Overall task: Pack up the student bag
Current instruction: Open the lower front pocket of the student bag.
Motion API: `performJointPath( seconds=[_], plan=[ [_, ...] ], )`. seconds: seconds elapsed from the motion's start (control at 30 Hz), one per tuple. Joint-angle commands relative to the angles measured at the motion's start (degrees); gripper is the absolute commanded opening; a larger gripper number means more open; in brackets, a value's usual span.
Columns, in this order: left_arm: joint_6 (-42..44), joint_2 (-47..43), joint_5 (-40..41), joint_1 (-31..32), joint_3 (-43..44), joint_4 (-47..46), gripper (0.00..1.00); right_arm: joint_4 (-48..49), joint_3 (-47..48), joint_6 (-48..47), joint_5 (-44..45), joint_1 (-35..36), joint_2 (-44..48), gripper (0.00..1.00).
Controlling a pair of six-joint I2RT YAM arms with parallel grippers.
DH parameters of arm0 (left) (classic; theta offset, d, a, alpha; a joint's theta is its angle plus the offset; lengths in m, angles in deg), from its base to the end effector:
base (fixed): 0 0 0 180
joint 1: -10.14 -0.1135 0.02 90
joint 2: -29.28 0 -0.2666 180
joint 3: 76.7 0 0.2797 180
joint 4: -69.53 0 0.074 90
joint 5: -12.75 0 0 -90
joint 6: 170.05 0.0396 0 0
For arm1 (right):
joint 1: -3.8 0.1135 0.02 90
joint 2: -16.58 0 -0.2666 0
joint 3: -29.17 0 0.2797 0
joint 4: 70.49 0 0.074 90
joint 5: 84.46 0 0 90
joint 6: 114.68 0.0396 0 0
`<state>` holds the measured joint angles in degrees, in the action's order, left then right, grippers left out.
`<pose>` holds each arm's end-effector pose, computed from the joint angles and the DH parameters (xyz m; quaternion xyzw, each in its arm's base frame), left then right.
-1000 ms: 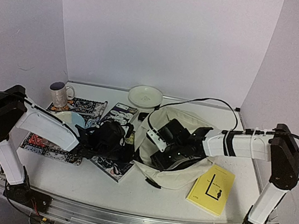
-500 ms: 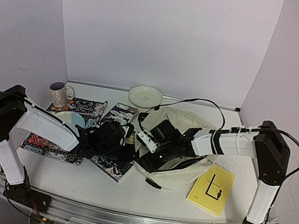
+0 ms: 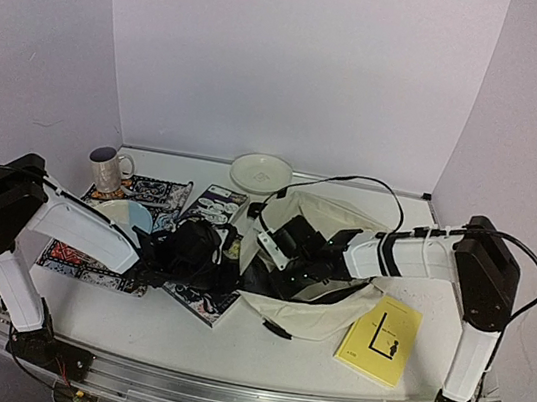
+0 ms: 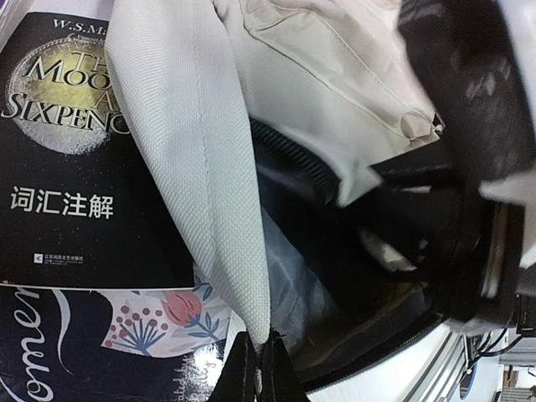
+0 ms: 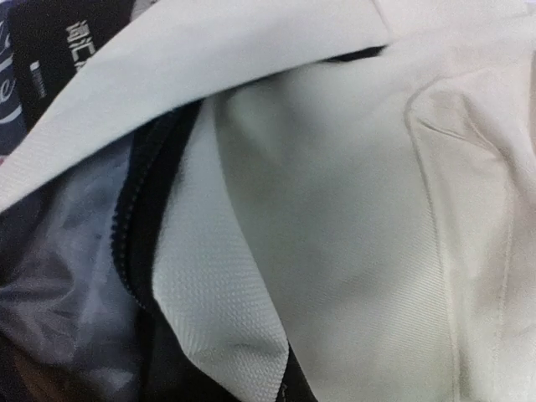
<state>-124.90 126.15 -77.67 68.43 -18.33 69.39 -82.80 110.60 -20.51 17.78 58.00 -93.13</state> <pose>0.1889 -0.3063 0.1336 0.1069 0.8938 -0.3432 0.2681 0.2653 0.3534 0.1586 -0.3416 0.8374 0.1181 0.4100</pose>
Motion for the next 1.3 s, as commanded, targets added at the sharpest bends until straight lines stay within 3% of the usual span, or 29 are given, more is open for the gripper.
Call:
performJointPath(
  seconds=[0.0,0.37,0.73,1.0,1.27],
  plan=[
    [2.0,-2.9,-0.6,0.1,-0.3,-0.3,0.00,-3.5,-0.1,-1.0,7.4,-1.4,8.0,0.00],
    [12.6,-1.3,1.0,-0.3,10.7,6.2,0.00,-7.4,2.3,-7.2,13.6,-13.1,22.4,0.00],
    [16.1,4.8,-2.3,-2.1,20.1,6.5,0.00,-7.1,11.5,-14.5,12.8,-26.9,25.1,0.00],
    [16.9,10.9,-0.1,-2.6,22.0,8.6,0.00,-4.1,11.3,-15.1,5.8,-35.5,16.5,0.00],
    [16.1,18.4,1.7,-5.3,27.2,9.3,0.00,-0.5,14.2,-15.7,2.7,-38.5,4.6,0.00]
  ],
)
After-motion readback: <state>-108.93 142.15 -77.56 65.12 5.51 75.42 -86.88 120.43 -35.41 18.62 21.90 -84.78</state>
